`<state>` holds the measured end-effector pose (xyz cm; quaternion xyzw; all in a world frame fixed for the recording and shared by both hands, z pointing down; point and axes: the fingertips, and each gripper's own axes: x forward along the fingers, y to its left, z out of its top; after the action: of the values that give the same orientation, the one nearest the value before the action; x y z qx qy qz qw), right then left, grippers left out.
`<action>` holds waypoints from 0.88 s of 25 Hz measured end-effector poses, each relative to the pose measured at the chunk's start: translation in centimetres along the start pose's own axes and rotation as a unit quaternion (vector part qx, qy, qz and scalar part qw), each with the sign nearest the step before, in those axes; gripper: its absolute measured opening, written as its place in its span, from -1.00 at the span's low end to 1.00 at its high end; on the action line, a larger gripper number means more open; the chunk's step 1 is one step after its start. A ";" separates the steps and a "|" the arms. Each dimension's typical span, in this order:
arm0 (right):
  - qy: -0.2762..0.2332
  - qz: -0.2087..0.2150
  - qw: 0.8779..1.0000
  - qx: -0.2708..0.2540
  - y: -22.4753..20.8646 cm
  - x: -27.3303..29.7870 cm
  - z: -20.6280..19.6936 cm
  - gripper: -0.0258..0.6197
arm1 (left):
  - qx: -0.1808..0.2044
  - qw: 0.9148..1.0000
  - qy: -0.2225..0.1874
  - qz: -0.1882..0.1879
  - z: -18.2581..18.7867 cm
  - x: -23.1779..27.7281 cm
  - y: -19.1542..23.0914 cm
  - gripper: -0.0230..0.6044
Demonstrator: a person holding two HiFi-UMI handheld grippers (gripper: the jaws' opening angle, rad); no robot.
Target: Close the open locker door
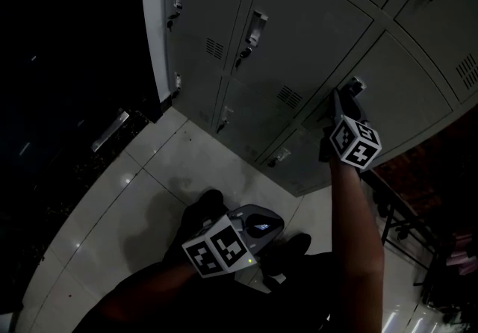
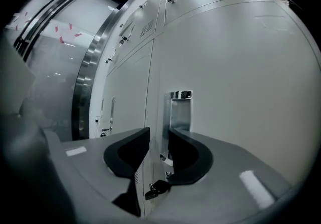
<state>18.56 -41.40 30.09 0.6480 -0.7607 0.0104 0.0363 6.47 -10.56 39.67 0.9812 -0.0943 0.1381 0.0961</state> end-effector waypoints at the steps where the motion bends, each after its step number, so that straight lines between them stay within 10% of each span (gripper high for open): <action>1: 0.000 0.005 1.000 0.001 0.2 -0.2 0.0 -0.56 | 0.000 1.000 0.001 0.001 0.0 0.0 0.1 -0.89; 13: 0.005 -0.017 1.000 -0.008 -1.0 -4.5 0.4 -0.56 | 0.003 1.000 0.001 -0.002 -0.3 0.1 0.0 -0.89; 22: 0.003 0.055 0.998 -0.027 0.4 -13.4 0.5 -0.79 | 0.008 1.000 -0.002 -0.003 -0.4 0.1 0.1 -0.89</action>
<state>20.28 -28.17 28.71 0.6041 -0.7950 -0.0059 0.0554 6.48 -10.63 40.10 0.9825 -0.0902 0.1363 0.0888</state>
